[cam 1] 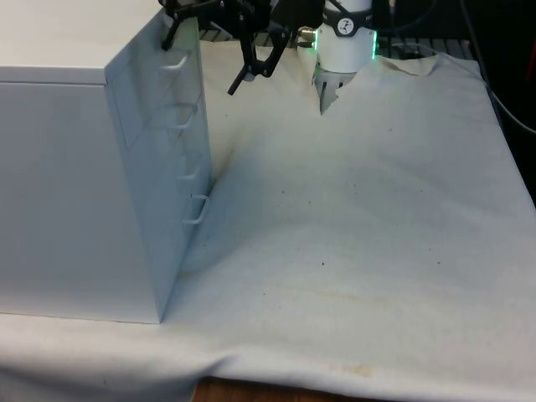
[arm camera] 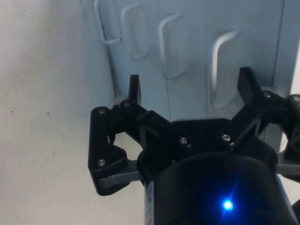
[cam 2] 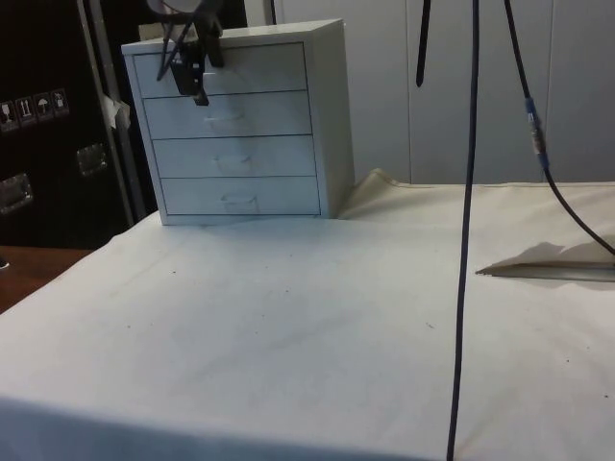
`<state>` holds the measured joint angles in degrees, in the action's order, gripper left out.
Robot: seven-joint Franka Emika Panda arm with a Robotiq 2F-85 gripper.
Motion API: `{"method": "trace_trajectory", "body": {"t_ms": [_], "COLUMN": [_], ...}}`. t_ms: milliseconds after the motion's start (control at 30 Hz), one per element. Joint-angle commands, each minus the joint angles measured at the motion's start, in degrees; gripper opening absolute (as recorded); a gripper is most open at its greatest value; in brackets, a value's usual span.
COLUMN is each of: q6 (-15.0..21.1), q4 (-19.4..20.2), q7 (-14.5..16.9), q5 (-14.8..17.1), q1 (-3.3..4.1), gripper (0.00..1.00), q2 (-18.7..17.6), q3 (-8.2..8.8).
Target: Open the drawer, then close it.
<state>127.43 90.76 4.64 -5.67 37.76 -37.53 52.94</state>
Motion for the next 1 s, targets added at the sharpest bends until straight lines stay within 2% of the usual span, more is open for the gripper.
{"method": "trace_trajectory", "body": {"t_ms": [0,200,233,300,967], "q6": [-0.1,-0.9,-0.3,-1.3,-1.8], "q4": [-0.1,-0.1,0.1,-0.2,-0.1], "q7": [-0.1,-0.2,-0.1,-0.2,-0.1], "q5": [0.1,-0.2,0.0,-0.6,-1.0], "q1": [0.00,0.74,0.46,0.97,1.09], "gripper": [1.00,1.00,1.00,1.00,1.00], "q2": [-0.1,-0.3,-0.2,-0.4,-0.4], "q3": [-0.11,0.06,-0.06,0.17,0.00]}}
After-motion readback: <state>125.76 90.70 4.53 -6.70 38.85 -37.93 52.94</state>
